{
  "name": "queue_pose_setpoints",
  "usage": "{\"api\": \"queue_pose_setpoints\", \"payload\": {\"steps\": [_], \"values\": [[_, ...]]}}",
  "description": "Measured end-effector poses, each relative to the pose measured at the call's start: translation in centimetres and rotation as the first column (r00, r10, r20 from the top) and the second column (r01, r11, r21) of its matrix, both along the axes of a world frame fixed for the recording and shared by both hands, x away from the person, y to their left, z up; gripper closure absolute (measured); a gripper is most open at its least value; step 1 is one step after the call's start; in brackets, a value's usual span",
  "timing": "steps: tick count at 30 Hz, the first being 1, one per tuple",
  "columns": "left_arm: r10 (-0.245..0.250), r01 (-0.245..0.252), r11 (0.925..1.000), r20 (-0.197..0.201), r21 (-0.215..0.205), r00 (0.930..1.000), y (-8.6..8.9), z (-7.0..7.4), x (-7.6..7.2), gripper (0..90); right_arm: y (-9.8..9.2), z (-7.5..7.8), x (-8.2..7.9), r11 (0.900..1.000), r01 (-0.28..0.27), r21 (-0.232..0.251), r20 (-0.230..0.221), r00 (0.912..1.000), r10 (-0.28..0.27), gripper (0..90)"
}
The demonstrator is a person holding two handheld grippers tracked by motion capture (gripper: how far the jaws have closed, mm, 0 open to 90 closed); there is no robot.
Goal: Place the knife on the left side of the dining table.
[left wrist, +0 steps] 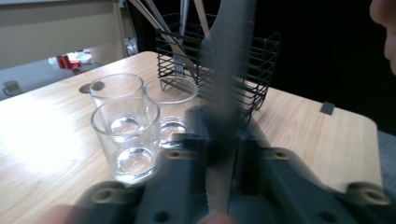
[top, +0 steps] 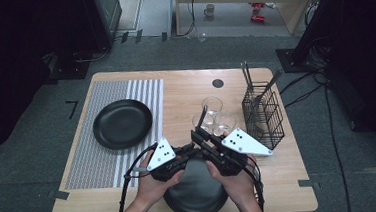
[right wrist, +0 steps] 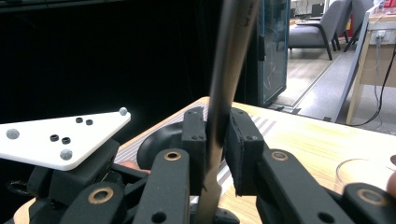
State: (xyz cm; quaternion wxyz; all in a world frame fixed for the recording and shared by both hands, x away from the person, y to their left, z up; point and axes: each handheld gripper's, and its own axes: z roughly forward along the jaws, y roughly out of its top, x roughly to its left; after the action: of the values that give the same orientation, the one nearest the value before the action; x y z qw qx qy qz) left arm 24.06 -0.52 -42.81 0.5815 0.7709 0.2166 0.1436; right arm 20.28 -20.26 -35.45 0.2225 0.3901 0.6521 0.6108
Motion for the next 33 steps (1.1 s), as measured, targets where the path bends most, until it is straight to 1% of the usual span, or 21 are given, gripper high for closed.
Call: {"api": "queue_pose_setpoints", "payload": {"steps": [1, 3, 6, 8, 11, 12, 15, 16, 17, 19, 21, 24, 25, 26, 27, 28, 29, 33], "values": [[-0.007, 0.007, 1.0, -0.011, -0.006, 0.9999, 0.0, 0.0, 0.1, 90.0, 0.0, 0.0, 0.0, 1.0, 0.003, 0.0, 0.0, 1.0, -0.003, 77.5], [-0.004, 0.004, 1.0, -0.004, 0.001, 1.0, 0.0, 0.0, 0.1, 90.0, 0.1, -0.1, 0.0, 1.0, 0.0, 0.001, 0.002, 1.0, 0.0, 78.0], [-0.015, 0.015, 0.9999, -0.007, -0.005, 0.9999, 0.2, 0.0, 0.1, 90.0, 0.1, -0.2, 0.0, 1.0, -0.002, 0.005, 0.006, 1.0, 0.002, 77.8], [-0.038, 0.038, 0.9987, -0.011, -0.033, 0.9992, 0.3, 0.0, 0.2, 90.0, 0.0, -0.2, 0.1, 1.0, -0.008, 0.009, 0.006, 0.9999, 0.008, 77.5], [-0.068, 0.067, 0.9956, -0.01, -0.065, 0.9976, 0.5, 0.0, 0.2, 90.0, 0.0, -0.2, 0.2, 0.999, -0.032, 0.01, 0.005, 0.9995, 0.032, 76.7], [-0.067, 0.066, 0.9952, -0.009, -0.072, 0.9977, 0.5, -0.1, 0.2, 90.0, 0.1, -0.2, 0.3, 0.999, -0.04, 0.009, -0.001, 0.9992, 0.04, 76.2], [-0.07, 0.069, 0.995, -0.004, -0.071, 0.9976, 0.4, -0.2, 0.1, 90.0, 0.2, -0.2, 0.4, 0.999, -0.046, 0.018, -0.004, 0.9989, 0.046, 77.8], [-0.07, 0.07, 0.9954, 0.002, -0.065, 0.9975, 0.4, -0.2, 0.1, 90.0, 0.2, -0.2, 0.4, 0.999, -0.044, 0.025, -0.004, 0.999, 0.044, 78.2], [-0.075, 0.075, 0.995, 0.004, -0.066, 0.9972, 0.4, -0.3, 0.0, 90.0, 0.2, -0.1, 0.4, 0.998, -0.04, 0.038, -0.002, 0.9992, 0.04, 78.7], [-0.077, 0.078, 0.9948, 0.007, -0.066, 0.997, 0.4, -0.4, 0.0, 90.0, 0.2, 0.0, 0.4, 0.998, -0.035, 0.05, -0.003, 0.9994, 0.035, 79.4], [-0.077, 0.078, 0.9949, 0.01, -0.065, 0.997, 0.4, -0.4, 0.0, 90.0, 0.4, 0.0, 0.3, 0.998, -0.038, 0.045, 0.003, 0.9993, 0.038, 80.0], [-0.084, 0.084, 0.9947, 0.006, -0.059, 0.9965, 0.5, -0.4, 0.1, 89.7, 0.7, 0.0, 0.0, 0.999, -0.042, 0.02, 0.02, 0.9989, 0.042, 80.3], [-0.083, 0.083, 0.9948, 0.005, -0.06, 0.9966, 0.6, -0.4, 0.0, 88.8, 0.7, 0.0, 0.0, 0.999, -0.042, 0.02, 0.023, 0.9989, 0.042, 80.4], [-0.075, 0.075, 0.9952, 0.005, -0.063, 0.9972, 0.7, -0.2, 0.0, 84.3, 0.8, -0.1, -0.1, 0.999, -0.038, 0.012, 0.027, 0.9989, 0.037, 80.4], [-0.074, 0.074, 0.9951, 0.003, -0.065, 0.9973, 0.7, -0.1, 0.0, 76.7, 0.8, -0.2, -0.1, 1.0, -0.027, 0.004, 0.025, 0.9993, 0.027, 80.4], [-0.078, 0.078, 0.9948, 0.002, -0.066, 0.9969, 0.9, 0.0, 0.0, 75.1, 0.7, -0.3, 0.0, 1.0, -0.026, 0.007, 0.02, 0.9995, 0.025, 80.4], [-0.084, 0.084, 0.9937, -0.002, -0.075, 0.9965, 1.0, 0.2, -0.1, 73.1, 0.7, -0.4, 0.0, 1.0, -0.023, 0.008, 0.019, 0.9996, 0.023, 80.4], [-0.081, 0.08, 0.9931, -0.006, -0.086, 0.9967, 1.6, 0.8, -0.2, 63.3, 0.5, -0.8, 0.2, 1.0, -0.005, 0.0, 0.007, 1.0, 0.005, 80.5]]}}
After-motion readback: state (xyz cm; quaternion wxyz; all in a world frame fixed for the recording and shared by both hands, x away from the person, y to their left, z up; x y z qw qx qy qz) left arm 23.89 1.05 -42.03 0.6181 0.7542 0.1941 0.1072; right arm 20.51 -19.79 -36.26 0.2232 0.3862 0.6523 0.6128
